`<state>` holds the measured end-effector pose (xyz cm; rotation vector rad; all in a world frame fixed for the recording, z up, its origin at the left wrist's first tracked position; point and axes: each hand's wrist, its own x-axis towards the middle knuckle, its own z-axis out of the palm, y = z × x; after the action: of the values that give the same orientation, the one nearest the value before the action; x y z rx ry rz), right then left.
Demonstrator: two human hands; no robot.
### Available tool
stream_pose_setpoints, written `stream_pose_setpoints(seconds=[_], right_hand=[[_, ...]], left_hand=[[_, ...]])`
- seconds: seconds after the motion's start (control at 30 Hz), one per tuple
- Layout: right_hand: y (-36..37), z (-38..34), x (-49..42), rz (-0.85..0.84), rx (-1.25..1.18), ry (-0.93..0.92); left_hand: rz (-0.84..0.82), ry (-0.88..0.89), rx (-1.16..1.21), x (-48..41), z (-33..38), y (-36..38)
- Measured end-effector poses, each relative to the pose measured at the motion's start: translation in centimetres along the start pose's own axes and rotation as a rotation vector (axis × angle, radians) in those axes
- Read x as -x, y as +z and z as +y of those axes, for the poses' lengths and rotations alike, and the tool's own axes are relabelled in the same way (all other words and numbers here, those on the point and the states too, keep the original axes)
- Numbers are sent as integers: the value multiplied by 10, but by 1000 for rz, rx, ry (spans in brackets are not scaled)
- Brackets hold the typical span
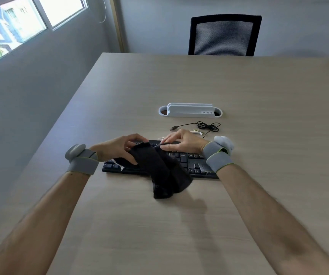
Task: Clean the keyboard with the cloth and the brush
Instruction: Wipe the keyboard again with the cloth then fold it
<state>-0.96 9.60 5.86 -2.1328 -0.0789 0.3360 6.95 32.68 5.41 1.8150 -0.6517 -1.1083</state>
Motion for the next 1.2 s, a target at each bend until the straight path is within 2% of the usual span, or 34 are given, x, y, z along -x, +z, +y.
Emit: stream_pose_setpoints(seconds=[0.1, 0.2, 0.27, 0.3, 0.37, 0.4, 0.43, 0.47, 0.53, 0.63, 0.77, 0.9, 1.0, 1.07, 1.1, 1.17, 1.2], right_hand=[[0, -5, 1, -93, -238, 88], [1, -3, -3, -67, -504, 126], [1, 0, -9, 55, -455, 147], [3, 3, -13, 144, -398, 183], [10, 12, -25, 304, -341, 263], [16, 17, -31, 334, -366, 306], [23, 20, -35, 340, -420, 350], [27, 24, -38, 340, -504, 385], [31, 24, -37, 315, -658, 422], [30, 34, -37, 309, -673, 409], [15, 56, -32, 553, -346, 424], [-3, 72, -13, 743, -70, 520], [-11, 88, 2, 891, 33, 559], [-14, 101, 11, 870, 19, 564], [-15, 110, 17, 847, 20, 566], [-18, 123, 27, 868, 39, 636], [-20, 129, 33, 898, 29, 719]], left_hand=[[-205, -64, 57, 5, 7, -3], [-217, -1, 290, 11, 16, -7], [-58, 15, 355, 8, 16, -7], [83, -3, 280, 2, 11, -6], [453, -62, -14, -13, -2, 0], [639, -104, -117, -23, -11, 6], [752, -124, -136, -30, -15, 15], [761, -140, -154, -35, -17, 27], [631, -213, -181, -46, -20, 52], [588, -250, -131, -59, -22, 73], [602, -117, -171, -69, -24, 79], [586, -58, -485, -78, -31, 92], [755, -83, -547, -80, -29, 106], [878, -71, -657, -82, -33, 111], [884, -1, -727, -85, -36, 114], [729, 197, -813, -95, -36, 124], [587, 205, -825, -101, -32, 131]])
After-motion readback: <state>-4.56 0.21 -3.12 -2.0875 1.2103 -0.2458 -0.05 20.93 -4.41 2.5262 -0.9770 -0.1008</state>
